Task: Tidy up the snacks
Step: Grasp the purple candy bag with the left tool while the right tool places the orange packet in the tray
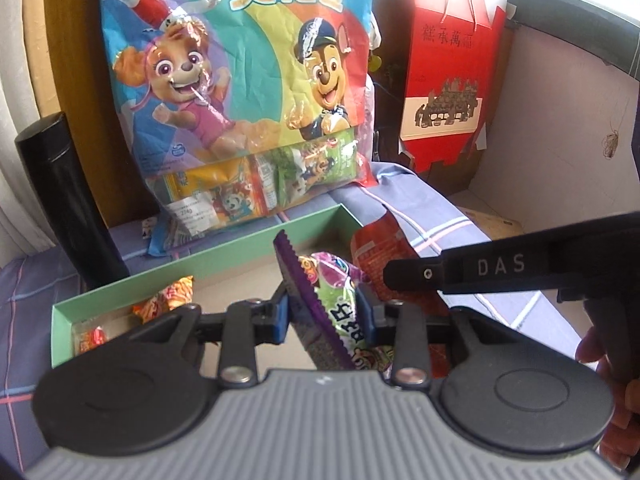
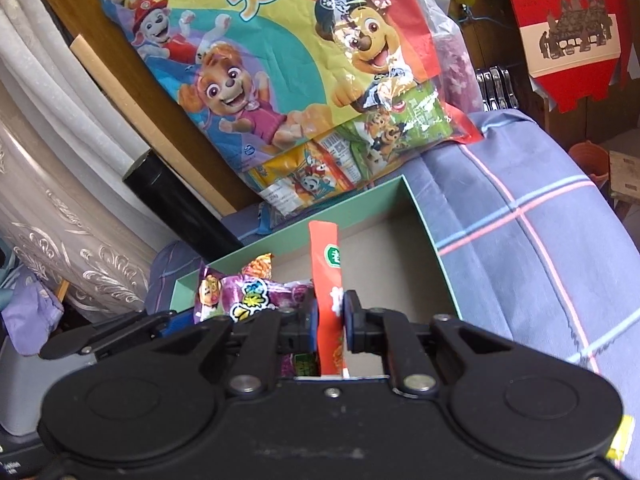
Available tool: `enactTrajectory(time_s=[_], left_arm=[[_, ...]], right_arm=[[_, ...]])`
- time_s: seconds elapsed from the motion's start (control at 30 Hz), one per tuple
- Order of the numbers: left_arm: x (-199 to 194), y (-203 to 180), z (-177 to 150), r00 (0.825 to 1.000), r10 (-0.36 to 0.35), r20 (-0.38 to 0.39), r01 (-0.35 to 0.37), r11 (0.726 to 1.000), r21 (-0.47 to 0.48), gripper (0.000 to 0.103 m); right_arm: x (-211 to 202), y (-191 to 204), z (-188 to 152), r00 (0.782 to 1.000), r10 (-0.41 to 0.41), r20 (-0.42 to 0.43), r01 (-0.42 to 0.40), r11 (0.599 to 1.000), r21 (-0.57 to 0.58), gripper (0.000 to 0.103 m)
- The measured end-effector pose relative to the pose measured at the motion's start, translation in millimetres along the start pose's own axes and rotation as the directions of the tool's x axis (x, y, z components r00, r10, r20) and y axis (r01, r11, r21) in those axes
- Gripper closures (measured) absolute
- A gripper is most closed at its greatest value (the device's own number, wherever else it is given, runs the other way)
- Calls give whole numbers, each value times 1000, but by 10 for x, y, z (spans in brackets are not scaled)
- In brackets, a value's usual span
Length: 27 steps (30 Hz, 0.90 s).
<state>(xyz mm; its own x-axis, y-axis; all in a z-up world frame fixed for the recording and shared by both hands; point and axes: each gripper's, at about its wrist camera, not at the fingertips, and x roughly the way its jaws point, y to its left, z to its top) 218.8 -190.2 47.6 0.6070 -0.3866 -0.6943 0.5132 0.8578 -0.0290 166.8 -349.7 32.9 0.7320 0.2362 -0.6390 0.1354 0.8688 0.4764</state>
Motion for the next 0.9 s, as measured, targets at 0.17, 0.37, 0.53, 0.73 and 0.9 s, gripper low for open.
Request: enactTrajectory(time_s=[0.17,0.37,0.53,0.73,0.9], left_arm=[[412,132,144,999,5,-32,-6,999,-37,70],[786,226,221,998,30,-62,-33,999,-43,70],[1002,306,240,992,97,-86,-102,993,-52,45],[1015,328,176,974,211,-84,-213,977,-14,0],[915,323,132,971,212,-107,-215,977,-15,0]], right_arm=[[404,-90,312,1000,-16,-18,16,1000,1,90],[824,-184,545,998,-55,-25,55,998,-14,90],[1046,-288,619,997,-76,-29,76,997,-22,85],[944,-327,560,999,-25,34,24,1000,16,0],[851,-316,514,999,-44,-1,44,999,29,0]])
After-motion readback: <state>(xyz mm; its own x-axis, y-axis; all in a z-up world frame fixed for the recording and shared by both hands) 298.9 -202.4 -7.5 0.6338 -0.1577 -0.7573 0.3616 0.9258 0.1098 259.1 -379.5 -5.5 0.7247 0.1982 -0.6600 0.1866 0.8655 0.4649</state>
